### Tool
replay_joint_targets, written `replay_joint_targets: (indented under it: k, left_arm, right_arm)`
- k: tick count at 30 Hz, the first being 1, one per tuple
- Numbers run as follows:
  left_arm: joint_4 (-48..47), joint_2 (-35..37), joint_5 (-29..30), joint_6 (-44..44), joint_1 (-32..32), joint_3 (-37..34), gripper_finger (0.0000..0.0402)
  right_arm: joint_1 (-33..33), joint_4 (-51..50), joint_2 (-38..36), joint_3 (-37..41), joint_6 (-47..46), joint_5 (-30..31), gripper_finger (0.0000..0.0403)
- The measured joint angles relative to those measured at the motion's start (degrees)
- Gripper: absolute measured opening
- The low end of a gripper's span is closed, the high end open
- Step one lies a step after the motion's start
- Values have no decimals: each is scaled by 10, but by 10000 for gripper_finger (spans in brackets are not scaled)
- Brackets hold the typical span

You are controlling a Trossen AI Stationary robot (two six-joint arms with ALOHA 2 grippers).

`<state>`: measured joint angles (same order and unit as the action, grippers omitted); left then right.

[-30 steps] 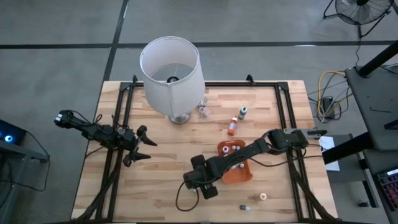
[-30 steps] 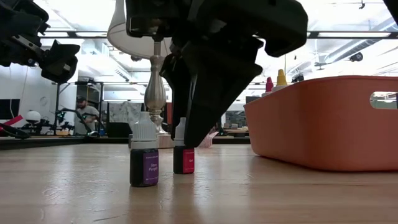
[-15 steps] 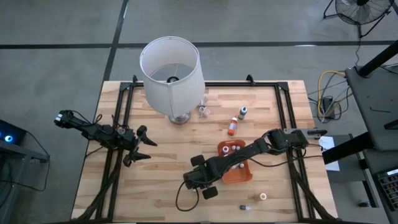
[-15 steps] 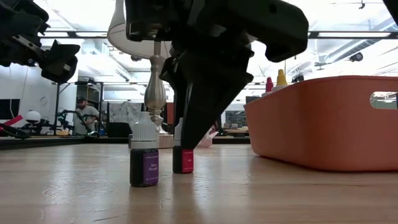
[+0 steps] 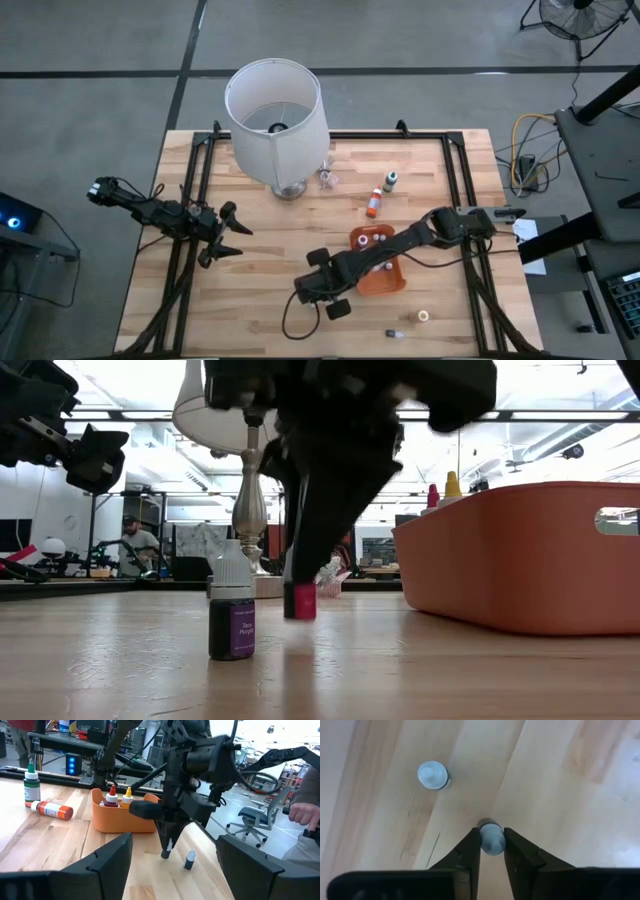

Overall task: Pick & Place food coloring
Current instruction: Put the small food coloring bottle into the orange bin

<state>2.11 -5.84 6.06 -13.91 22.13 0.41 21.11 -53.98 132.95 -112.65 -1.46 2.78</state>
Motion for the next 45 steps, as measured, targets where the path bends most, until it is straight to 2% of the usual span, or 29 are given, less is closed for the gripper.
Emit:
replay_joint_targets:
  k: [12, 18, 23, 34, 45]
  left_arm:
    - [0, 0, 0, 0, 0, 0, 258]
    - [0, 0, 0, 0, 0, 0, 259]
    - [0, 0, 0, 0, 0, 0, 259]
    - [0, 0, 0, 0, 0, 0, 259]
    - [0, 0, 0, 0, 0, 0, 259]
  right_arm:
    - [-6, -144, -8, -121, -3, 1, 67]
    - [-7, -209, -10, -177, -46, -1, 68]
    - [-7, -233, -18, -193, -76, -14, 68]
    - [12, -238, -89, -116, -129, -15, 68]
    - [35, -206, -204, 56, -187, -13, 68]
